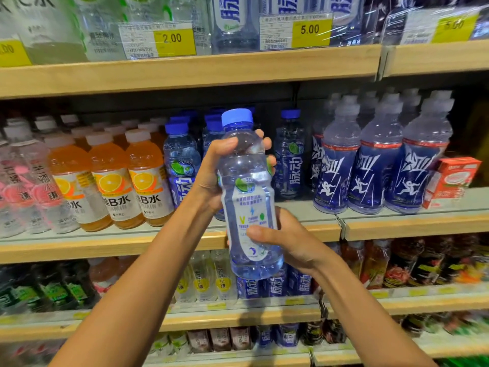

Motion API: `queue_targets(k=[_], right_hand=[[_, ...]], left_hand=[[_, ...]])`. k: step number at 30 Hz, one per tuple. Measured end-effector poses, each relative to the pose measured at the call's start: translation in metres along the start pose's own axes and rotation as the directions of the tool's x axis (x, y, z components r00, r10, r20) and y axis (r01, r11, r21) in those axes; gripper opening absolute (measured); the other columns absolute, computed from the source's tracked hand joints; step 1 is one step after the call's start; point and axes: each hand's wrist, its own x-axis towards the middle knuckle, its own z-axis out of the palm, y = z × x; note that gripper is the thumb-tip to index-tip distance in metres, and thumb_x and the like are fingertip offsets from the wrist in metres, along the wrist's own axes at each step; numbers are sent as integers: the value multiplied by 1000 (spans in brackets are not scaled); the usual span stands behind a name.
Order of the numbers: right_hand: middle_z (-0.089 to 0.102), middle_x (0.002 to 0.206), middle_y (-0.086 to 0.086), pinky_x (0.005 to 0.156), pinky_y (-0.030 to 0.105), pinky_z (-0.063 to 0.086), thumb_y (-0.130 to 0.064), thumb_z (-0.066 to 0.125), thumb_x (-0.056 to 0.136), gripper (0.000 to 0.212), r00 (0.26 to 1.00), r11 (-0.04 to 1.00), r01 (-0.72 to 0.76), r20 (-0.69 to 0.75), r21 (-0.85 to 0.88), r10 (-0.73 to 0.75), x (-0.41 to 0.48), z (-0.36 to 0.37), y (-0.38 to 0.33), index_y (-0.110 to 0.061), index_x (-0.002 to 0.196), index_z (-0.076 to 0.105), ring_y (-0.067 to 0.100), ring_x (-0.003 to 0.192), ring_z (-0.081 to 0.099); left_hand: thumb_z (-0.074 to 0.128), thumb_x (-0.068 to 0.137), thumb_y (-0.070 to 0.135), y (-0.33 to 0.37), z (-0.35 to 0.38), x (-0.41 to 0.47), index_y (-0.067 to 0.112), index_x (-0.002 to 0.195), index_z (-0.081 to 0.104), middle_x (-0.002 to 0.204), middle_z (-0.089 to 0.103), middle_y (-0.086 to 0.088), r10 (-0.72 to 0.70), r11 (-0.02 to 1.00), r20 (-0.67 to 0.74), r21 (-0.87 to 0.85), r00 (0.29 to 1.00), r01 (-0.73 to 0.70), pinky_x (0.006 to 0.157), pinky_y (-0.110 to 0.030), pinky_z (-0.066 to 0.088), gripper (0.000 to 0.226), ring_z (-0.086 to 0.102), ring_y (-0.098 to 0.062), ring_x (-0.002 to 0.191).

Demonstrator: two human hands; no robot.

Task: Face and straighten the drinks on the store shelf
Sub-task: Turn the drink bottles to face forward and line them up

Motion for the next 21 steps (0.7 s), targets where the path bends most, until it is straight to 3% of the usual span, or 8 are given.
queue_targets(k=[5,9,11,13,16,17,19,21], right_hand=[[75,95,-4,72,19,53,-27,78,67,41,988,985,56,-132,-160,-78,2,8,9,-18,105,64,12,89,71],[72,102,-2,74,21,54,-24,82,72,56,941,936,68,-289,-346,-175,4,6,12,-14,119,54,10,92,70],[69,104,-4,74,18,54,-28,83,72,58,904,911,54,-367,-409,-219,6,3,14,-18,119,50,4,90,68],[67,101,-7,70,12,51,-30,82,72,56,865,888,38,-431,-458,-259,7,0,16,-20,116,49,-1,85,66],[65,100,-7,69,11,50,-34,82,71,59,783,857,3,-532,-516,-323,9,-6,19,-19,115,45,-1,84,64],[64,102,-4,73,17,52,-37,81,70,62,754,842,-23,-562,-540,-340,10,-10,20,-18,116,44,4,88,64],[62,105,1,77,28,52,-39,80,70,64,700,811,-66,-607,-581,-377,12,-19,22,-15,115,42,16,94,62],[61,103,2,73,25,49,-37,81,71,60,652,787,-86,-632,-611,-419,15,-29,23,-14,111,42,18,92,61]], left_hand=[[86,54,42,-2,-9,-3,8,108,65,103,68,-8,-16,996,15,86,1000,15,79,-35,55,67,67,-24,91],[82,54,58,-2,-11,-9,13,114,64,112,70,-10,-6,955,-120,293,993,41,79,-36,55,77,68,-24,99],[76,62,62,-4,-11,-11,20,114,66,115,69,-10,14,917,-184,395,983,61,79,-35,55,68,67,-25,102],[63,78,58,-5,-10,-10,25,108,70,114,68,-8,57,864,-253,496,966,79,82,-36,54,45,66,-28,101],[53,91,53,-16,-14,-8,12,104,60,104,60,-17,173,733,-391,665,904,147,95,-42,49,44,60,-34,96],[50,96,45,-22,-16,-9,7,102,61,104,62,-23,241,676,-378,726,894,125,96,-42,50,40,61,-36,100],[48,100,29,-37,-22,-18,5,102,66,102,69,-12,376,508,-282,859,883,58,90,-36,52,31,65,-22,98],[50,99,24,-52,-29,-28,10,102,67,96,70,0,432,265,-162,963,887,47,81,-31,51,23,63,-12,89]])
